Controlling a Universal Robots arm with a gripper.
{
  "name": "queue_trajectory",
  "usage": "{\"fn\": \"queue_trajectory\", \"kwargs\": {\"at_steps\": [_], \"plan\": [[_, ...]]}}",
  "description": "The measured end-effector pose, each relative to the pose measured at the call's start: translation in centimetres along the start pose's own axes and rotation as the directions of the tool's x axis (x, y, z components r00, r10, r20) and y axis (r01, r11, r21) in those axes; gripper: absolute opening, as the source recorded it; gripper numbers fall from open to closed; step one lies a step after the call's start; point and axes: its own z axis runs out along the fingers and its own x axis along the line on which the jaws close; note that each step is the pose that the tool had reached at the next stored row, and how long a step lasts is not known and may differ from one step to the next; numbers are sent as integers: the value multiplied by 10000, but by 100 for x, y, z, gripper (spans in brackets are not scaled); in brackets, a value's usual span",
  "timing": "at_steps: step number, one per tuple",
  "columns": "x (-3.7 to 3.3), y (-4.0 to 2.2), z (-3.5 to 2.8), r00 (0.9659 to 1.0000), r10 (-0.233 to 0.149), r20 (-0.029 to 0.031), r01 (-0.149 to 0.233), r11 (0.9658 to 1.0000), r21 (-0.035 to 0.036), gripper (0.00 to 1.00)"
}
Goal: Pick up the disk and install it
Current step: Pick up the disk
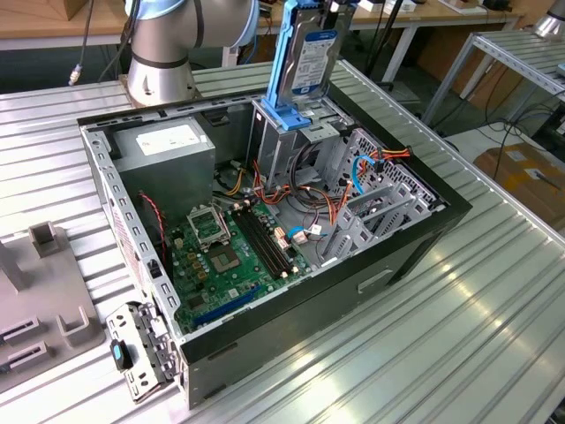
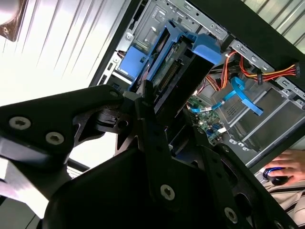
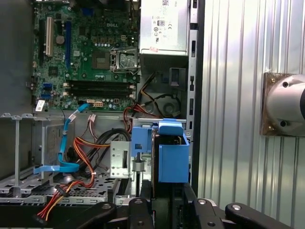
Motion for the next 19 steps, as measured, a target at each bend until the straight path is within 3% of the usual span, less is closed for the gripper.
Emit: {"fn": "queue_trajectory", "kwargs": {"at_steps": [5, 12, 19], "plan": [[47, 2, -2, 10000, 0, -64, 0, 10000, -2, 35], [142, 5, -4, 9997, 0, -234, 0, 10000, -8, 35], [162, 6, -5, 9996, 0, -267, 0, 10000, -9, 35]]}}
